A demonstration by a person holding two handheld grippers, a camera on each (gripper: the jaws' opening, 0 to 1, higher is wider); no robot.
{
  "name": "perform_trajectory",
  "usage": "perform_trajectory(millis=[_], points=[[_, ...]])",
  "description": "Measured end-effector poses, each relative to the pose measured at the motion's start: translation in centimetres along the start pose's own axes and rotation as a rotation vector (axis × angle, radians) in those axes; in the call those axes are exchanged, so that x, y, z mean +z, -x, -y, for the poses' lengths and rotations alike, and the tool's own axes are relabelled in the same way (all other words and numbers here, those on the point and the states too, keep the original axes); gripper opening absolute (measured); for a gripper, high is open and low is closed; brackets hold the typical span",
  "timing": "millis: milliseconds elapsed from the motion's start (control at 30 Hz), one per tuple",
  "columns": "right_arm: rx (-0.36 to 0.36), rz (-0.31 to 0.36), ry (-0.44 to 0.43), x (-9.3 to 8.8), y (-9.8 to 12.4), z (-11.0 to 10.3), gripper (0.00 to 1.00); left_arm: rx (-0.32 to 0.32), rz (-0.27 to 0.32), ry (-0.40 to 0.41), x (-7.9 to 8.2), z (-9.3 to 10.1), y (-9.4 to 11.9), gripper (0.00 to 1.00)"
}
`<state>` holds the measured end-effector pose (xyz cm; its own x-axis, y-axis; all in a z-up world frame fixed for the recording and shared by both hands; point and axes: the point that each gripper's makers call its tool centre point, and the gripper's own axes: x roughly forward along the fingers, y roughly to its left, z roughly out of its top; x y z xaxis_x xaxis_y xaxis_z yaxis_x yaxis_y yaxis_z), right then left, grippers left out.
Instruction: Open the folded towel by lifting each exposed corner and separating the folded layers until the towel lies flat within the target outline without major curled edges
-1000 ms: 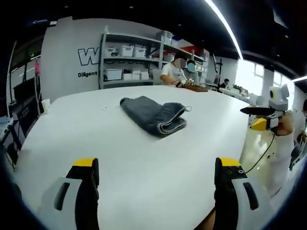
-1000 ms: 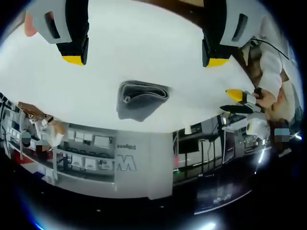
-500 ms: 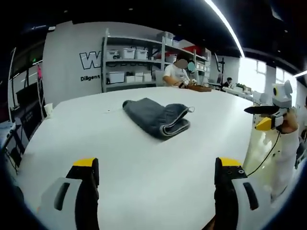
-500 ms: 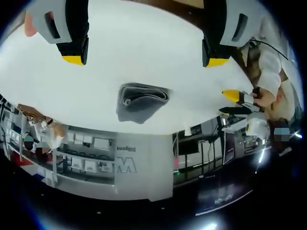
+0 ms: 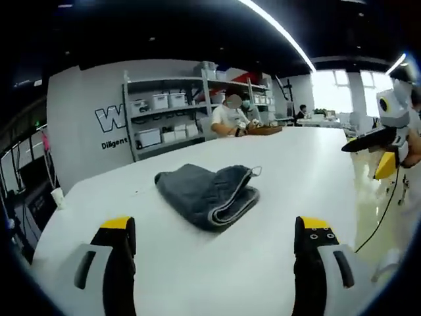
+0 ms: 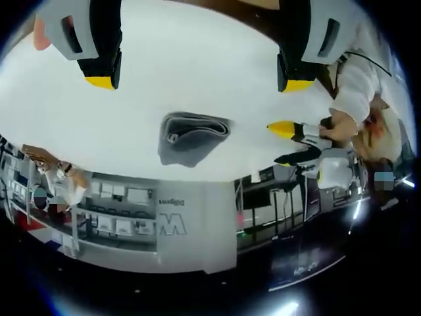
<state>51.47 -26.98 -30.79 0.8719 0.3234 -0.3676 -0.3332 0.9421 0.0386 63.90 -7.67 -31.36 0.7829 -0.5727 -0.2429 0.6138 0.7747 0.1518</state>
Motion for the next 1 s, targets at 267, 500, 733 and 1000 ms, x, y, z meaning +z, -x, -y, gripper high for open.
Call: perform_trajectory(millis=[267, 500, 733, 1000], points=[[0.007, -0.001, -0.008, -0.2, 0.0, 0.0, 0.99, -0.001, 0.098, -0.07, 2.7, 1.5, -4.9, 0.87], [0.009, 0.002, -0.013, -0.1, -0.1, 0.2, 0.99, -0.018, 0.114, -0.144, 3.7, 3.5, -9.3, 0.89], [0.018, 0.003, -0.004, 0.3, -0.3, -0.2, 0.99, -0.014, 0.057, -0.287, 2.8, 5.4, -14.3, 0.8], [0.027, 0.008, 0.003, 0.6, -0.5, -0.5, 0.99, -0.031, 0.046, -0.334, 1.7, 6.9, -17.1, 0.65]])
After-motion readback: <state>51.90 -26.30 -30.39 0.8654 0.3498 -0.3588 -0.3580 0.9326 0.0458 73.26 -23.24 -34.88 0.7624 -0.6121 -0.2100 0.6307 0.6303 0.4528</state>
